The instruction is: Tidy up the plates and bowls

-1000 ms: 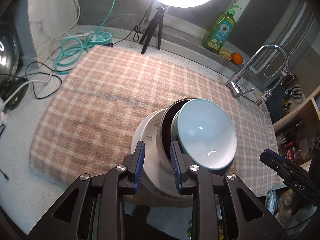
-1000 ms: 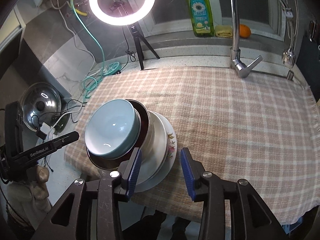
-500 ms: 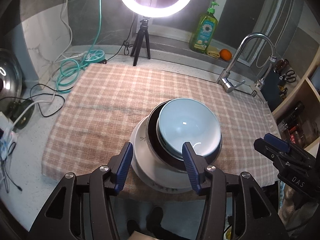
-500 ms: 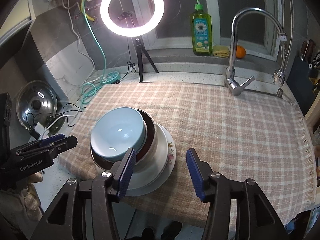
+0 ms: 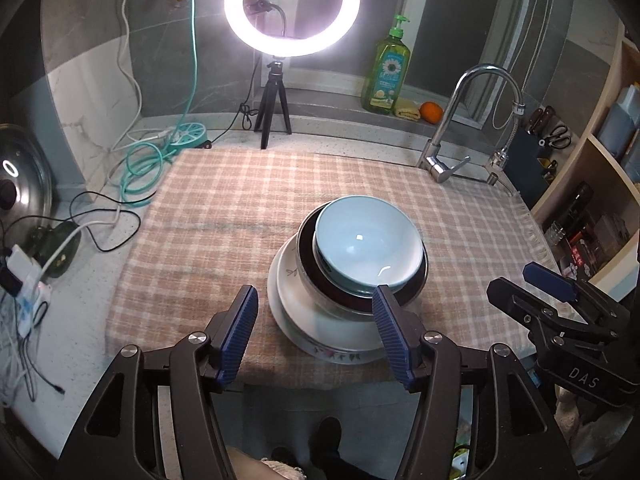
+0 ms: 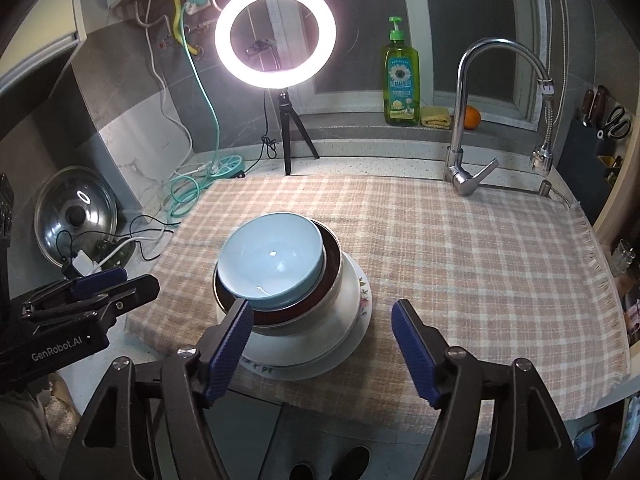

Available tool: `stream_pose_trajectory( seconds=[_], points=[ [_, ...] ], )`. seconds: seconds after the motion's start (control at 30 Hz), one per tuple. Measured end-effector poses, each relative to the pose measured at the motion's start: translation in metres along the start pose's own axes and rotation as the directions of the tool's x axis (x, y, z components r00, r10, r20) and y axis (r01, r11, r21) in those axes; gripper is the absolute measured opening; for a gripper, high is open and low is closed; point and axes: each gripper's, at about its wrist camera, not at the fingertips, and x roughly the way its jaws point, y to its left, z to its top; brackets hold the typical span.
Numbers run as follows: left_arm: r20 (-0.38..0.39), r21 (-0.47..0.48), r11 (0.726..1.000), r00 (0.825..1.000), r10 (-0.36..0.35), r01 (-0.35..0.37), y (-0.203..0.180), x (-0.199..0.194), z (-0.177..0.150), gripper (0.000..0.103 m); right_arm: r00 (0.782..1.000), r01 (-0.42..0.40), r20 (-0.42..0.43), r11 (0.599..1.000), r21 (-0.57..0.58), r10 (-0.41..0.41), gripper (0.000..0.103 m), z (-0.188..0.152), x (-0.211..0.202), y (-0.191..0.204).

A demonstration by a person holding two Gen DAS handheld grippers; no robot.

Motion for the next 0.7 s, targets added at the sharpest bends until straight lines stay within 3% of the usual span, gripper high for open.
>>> stream_pose_trajectory(
  seconds=[0.23,0.7],
  points=[
    [0.023,0.023,1.000,1.000,-0.008,0.007,-0.001,-0.010,-0.001,0.061,1.000,0.020,0.022,1.000,0.021,-0.020,0.077,-0.002,-0.009,0.002],
    [0.033,0.031,0.999,0.999,-0.012,0.011,0.000,-0.013,-0.001,0.062,0.999,0.038,0.028,0.999,0.021,-0.038,0.079,-0.003,-0.012,0.004]
  ],
)
